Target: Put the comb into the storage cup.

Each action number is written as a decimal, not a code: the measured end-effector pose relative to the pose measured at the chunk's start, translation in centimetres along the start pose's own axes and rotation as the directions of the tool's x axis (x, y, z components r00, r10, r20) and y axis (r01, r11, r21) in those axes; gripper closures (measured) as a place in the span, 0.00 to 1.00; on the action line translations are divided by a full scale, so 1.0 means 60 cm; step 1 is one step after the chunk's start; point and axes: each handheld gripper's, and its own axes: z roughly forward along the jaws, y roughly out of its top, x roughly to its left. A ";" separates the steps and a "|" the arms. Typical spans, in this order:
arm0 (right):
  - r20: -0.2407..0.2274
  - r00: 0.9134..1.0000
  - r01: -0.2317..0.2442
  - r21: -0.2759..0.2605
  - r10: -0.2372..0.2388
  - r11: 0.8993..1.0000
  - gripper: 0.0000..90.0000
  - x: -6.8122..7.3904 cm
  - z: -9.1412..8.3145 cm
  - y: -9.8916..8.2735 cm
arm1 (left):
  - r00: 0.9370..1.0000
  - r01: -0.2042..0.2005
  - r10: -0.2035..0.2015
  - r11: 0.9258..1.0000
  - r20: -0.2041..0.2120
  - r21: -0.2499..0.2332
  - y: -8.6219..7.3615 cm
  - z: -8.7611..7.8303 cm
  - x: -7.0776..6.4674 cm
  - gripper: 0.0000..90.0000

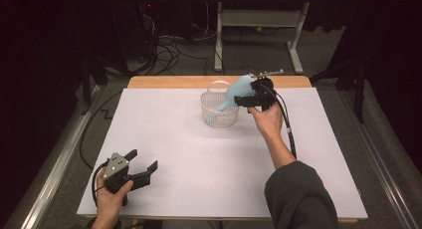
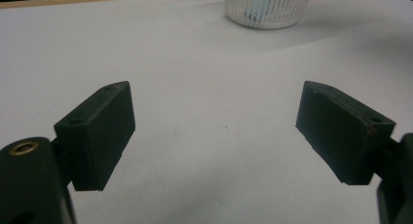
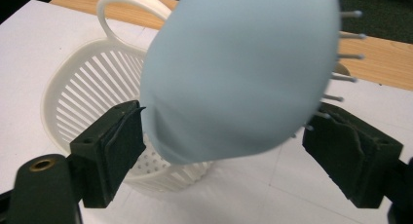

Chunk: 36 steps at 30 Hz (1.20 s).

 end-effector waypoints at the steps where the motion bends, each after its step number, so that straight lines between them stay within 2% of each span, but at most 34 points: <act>1: -0.003 1.000 -0.001 0.001 0.001 1.000 0.18 -0.002 -0.001 -0.001 | 1.000 0.003 -0.003 1.000 0.001 -0.001 0.000 0.000 0.000 0.17; 11: 0.001 0.999 0.053 0.002 -0.053 0.999 0.18 -0.002 -0.005 -0.020 | 1.000 0.015 -0.015 1.000 0.007 -0.008 0.000 -0.001 0.001 0.17; 18: -0.011 0.998 0.066 -0.012 -0.066 0.998 0.18 0.000 -0.017 -0.026 | 1.000 0.026 -0.026 1.000 0.009 -0.012 0.001 -0.002 0.004 0.17; 22: -0.002 0.997 0.079 -0.015 -0.079 0.997 0.18 -0.001 -0.024 -0.027 | 0.999 0.036 -0.036 0.999 0.007 -0.016 0.000 -0.004 0.007 0.17; 36: -0.013 0.998 0.064 -0.036 -0.064 0.997 0.18 -0.014 -0.044 -0.042 | 0.999 0.037 -0.037 0.999 0.004 -0.022 0.000 -0.005 0.006 0.17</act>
